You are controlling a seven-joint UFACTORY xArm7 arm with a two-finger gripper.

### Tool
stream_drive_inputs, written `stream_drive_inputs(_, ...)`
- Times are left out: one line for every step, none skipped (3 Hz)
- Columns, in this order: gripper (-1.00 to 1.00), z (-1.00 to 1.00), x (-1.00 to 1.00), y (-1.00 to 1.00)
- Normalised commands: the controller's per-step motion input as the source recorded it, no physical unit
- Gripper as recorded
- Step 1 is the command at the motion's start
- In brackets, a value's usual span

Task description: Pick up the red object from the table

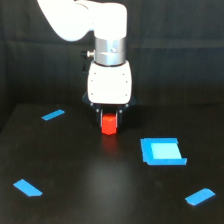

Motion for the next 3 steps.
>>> stream_drive_inputs(-0.96, 1.00, 0.06, -0.22)
stream_drive_inputs(-1.00, 0.96, 0.15, -0.14)
stream_drive_inputs(-0.93, 1.00, 0.08, -0.08)
